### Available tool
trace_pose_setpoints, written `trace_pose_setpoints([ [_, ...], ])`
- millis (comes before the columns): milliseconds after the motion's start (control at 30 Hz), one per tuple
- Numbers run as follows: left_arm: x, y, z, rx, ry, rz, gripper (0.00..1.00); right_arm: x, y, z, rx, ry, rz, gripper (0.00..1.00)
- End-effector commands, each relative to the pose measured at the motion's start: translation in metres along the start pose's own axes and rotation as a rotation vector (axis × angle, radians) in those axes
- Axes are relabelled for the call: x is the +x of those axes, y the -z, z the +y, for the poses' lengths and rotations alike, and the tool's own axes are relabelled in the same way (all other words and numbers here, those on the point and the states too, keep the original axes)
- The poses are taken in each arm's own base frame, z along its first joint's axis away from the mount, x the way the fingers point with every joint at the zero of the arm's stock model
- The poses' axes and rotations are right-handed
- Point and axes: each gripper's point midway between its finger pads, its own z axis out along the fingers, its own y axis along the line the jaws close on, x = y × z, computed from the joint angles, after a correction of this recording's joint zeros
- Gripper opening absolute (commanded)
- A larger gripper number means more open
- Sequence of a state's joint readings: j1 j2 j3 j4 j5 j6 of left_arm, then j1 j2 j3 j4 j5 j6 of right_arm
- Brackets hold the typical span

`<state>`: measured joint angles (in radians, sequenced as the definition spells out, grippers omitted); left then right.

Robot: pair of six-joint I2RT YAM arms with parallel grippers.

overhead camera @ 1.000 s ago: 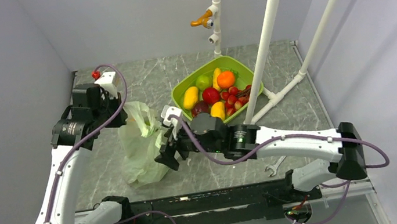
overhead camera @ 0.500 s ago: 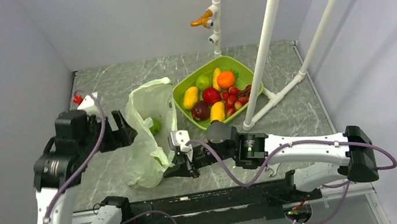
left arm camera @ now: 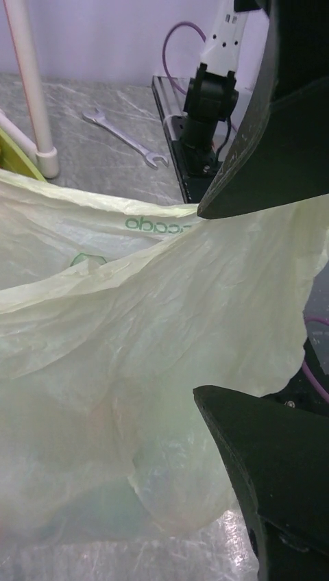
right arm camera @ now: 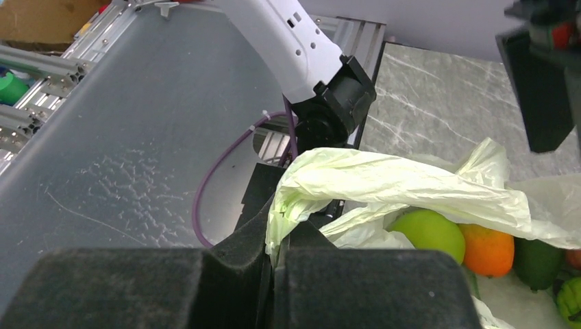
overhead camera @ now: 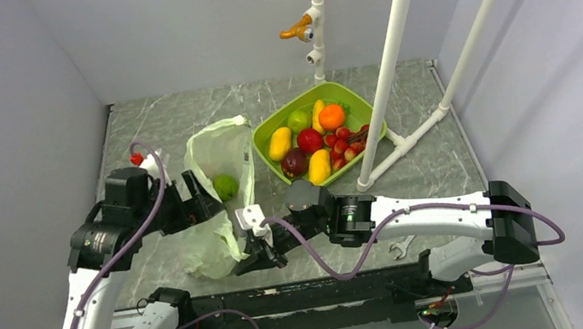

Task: Take the fake fruits out of the plastic bag
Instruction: Adjust the plastic bag at the center of the board.

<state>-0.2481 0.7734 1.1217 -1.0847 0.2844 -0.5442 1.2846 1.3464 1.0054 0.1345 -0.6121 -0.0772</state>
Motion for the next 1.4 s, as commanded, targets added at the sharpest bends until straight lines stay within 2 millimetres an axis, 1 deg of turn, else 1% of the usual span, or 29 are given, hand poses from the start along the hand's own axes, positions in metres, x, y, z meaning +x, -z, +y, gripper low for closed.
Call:
trace_pose_setpoints([
  [0,-0.005,-0.023,-0.008,-0.011,-0.005,-0.007,0.96,-0.031,-0.001,0.001,-0.015,0.055,-0.062,0.00],
  [67,0.000,-0.032,-0.005,-0.051,-0.046,0.016,0.92,-0.031,0.000,0.000,-0.001,0.048,-0.062,0.00],
  [100,0.002,-0.035,-0.004,-0.054,-0.069,0.029,0.89,-0.030,0.000,-0.001,0.008,0.046,-0.061,0.00],
  [133,0.001,-0.036,-0.004,-0.055,-0.092,0.026,0.82,-0.029,0.001,-0.002,0.019,0.043,-0.060,0.00],
  [167,-0.002,-0.035,0.000,-0.072,-0.120,0.010,0.71,-0.028,0.002,-0.003,0.030,0.036,-0.055,0.00],
  [233,-0.012,-0.027,0.013,-0.139,-0.167,-0.042,0.38,-0.022,0.006,-0.007,0.064,0.015,-0.040,0.00],
  [267,-0.017,-0.022,0.018,-0.169,-0.191,-0.077,0.25,-0.016,0.008,-0.006,0.074,-0.002,-0.027,0.05],
  [300,-0.020,-0.019,0.019,-0.165,-0.221,-0.101,0.18,-0.010,0.011,-0.004,0.079,-0.018,-0.015,0.15],
  [367,-0.021,-0.016,0.013,-0.107,-0.272,-0.138,0.13,0.007,0.019,0.001,0.089,-0.057,0.011,0.35],
  [400,-0.019,-0.018,0.010,-0.069,-0.284,-0.158,0.10,0.015,0.024,0.004,0.098,-0.079,0.027,0.41],
  [433,-0.016,-0.019,0.004,-0.023,-0.290,-0.172,0.01,0.024,0.030,0.006,0.114,-0.097,0.043,0.46],
  [467,-0.013,-0.019,0.002,0.012,-0.288,-0.190,0.00,0.035,0.036,0.008,0.140,-0.134,0.064,0.55],
  [500,-0.007,-0.024,0.001,0.042,-0.288,-0.187,0.00,0.039,0.043,0.007,0.171,-0.158,0.069,0.61],
  [600,-0.001,-0.027,-0.006,0.119,-0.303,-0.206,0.00,0.041,0.063,-0.001,0.287,-0.216,0.079,0.78],
  [667,-0.001,-0.027,-0.007,0.137,-0.325,-0.226,0.00,0.033,0.075,-0.009,0.331,-0.233,0.065,0.85],
  [733,-0.004,-0.026,-0.001,0.107,-0.339,-0.247,0.00,0.019,0.087,-0.022,0.388,-0.244,0.030,0.95],
  [800,-0.007,-0.027,0.007,0.062,-0.349,-0.265,0.00,0.005,0.099,-0.035,0.425,-0.254,-0.010,0.99],
  [867,-0.009,-0.028,0.013,0.031,-0.358,-0.276,0.00,-0.008,0.113,-0.055,0.486,-0.290,-0.052,0.99],
  [967,-0.009,-0.032,0.016,0.022,-0.373,-0.273,0.00,-0.020,0.129,-0.095,0.640,-0.380,-0.076,0.99],
  [1033,-0.008,-0.036,0.019,0.016,-0.373,-0.270,0.00,-0.031,0.130,-0.113,0.699,-0.402,-0.086,0.99],
  [1100,-0.006,-0.039,0.020,0.014,-0.368,-0.266,0.00,-0.043,0.126,-0.125,0.713,-0.403,-0.095,0.99],
  [1133,-0.005,-0.039,0.020,0.020,-0.367,-0.264,0.00,-0.055,0.125,-0.130,0.717,-0.394,-0.113,0.96],
  [1167,-0.005,-0.040,0.019,0.027,-0.367,-0.264,0.00,-0.059,0.122,-0.136,0.725,-0.398,-0.118,0.92],
  [1200,-0.004,-0.039,0.018,0.031,-0.366,-0.268,0.00,-0.062,0.118,-0.143,0.728,-0.402,-0.122,0.81],
  [1233,-0.004,-0.039,0.019,0.031,-0.365,-0.269,0.00,-0.065,0.113,-0.149,0.725,-0.399,-0.127,0.66],
  [1267,-0.006,-0.036,0.018,0.030,-0.363,-0.280,0.00,-0.064,0.108,-0.156,0.729,-0.401,-0.120,0.50],
  [1300,-0.006,-0.034,0.019,0.028,-0.363,-0.284,0.00,-0.063,0.103,-0.164,0.739,-0.401,-0.113,0.30],
  [1333,-0.007,-0.032,0.018,0.028,-0.363,-0.290,0.00,-0.059,0.098,-0.174,0.751,-0.410,-0.102,0.18],
  [1367,-0.007,-0.030,0.018,0.028,-0.363,-0.295,0.00,-0.056,0.092,-0.181,0.752,-0.419,-0.087,0.08],
])
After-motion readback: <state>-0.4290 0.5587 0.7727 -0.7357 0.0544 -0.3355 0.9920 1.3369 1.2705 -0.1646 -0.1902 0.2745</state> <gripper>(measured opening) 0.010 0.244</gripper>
